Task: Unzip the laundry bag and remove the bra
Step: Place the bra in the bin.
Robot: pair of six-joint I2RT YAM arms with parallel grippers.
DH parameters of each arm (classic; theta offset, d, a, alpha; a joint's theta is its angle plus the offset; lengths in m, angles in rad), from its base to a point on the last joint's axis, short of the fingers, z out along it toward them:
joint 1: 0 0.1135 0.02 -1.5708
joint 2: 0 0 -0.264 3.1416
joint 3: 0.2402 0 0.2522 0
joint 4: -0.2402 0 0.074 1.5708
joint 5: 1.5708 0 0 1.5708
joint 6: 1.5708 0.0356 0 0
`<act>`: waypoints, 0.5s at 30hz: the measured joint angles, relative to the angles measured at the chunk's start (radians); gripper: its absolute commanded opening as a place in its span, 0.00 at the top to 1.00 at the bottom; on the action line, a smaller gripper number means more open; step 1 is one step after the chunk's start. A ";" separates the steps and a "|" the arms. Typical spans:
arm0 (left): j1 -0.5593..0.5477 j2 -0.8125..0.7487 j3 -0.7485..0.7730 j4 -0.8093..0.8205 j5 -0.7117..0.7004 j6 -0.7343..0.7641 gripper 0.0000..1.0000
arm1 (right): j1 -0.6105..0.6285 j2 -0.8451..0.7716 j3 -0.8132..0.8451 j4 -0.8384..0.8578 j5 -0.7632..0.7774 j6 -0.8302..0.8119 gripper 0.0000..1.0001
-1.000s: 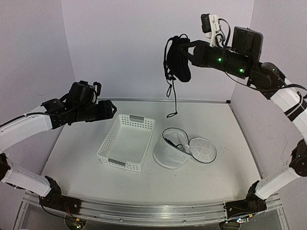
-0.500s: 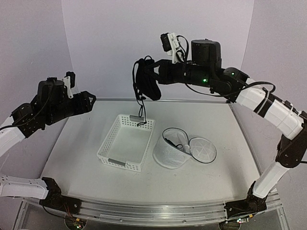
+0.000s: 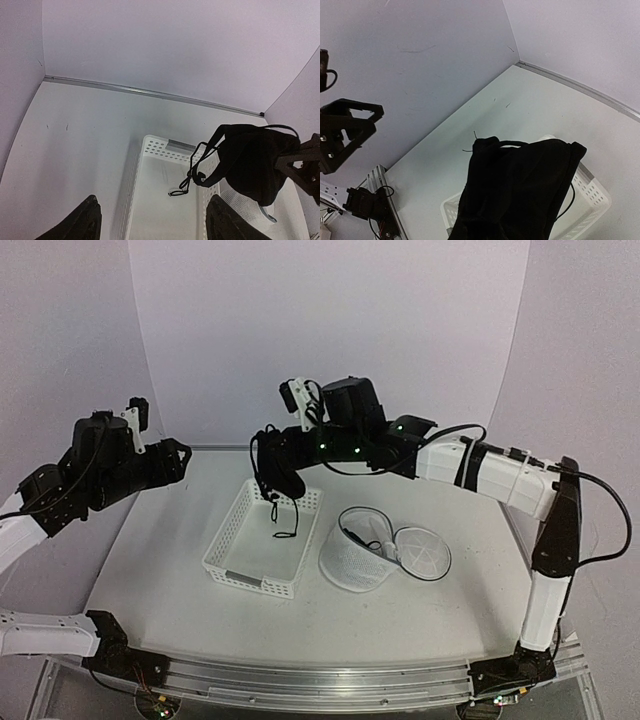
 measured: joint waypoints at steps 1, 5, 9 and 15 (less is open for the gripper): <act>0.000 0.000 -0.002 0.000 -0.002 0.001 0.28 | 0.004 0.020 0.000 0.003 0.007 -0.003 1.00; 0.000 0.003 -0.005 0.000 -0.008 0.005 0.28 | 0.018 0.096 0.000 0.017 0.037 -0.034 1.00; 0.000 0.006 -0.006 0.000 -0.016 0.006 0.28 | 0.032 0.176 0.000 0.040 0.079 -0.092 1.00; 0.000 0.013 -0.006 0.000 -0.024 0.013 0.28 | 0.064 0.274 0.000 0.055 0.182 -0.171 1.00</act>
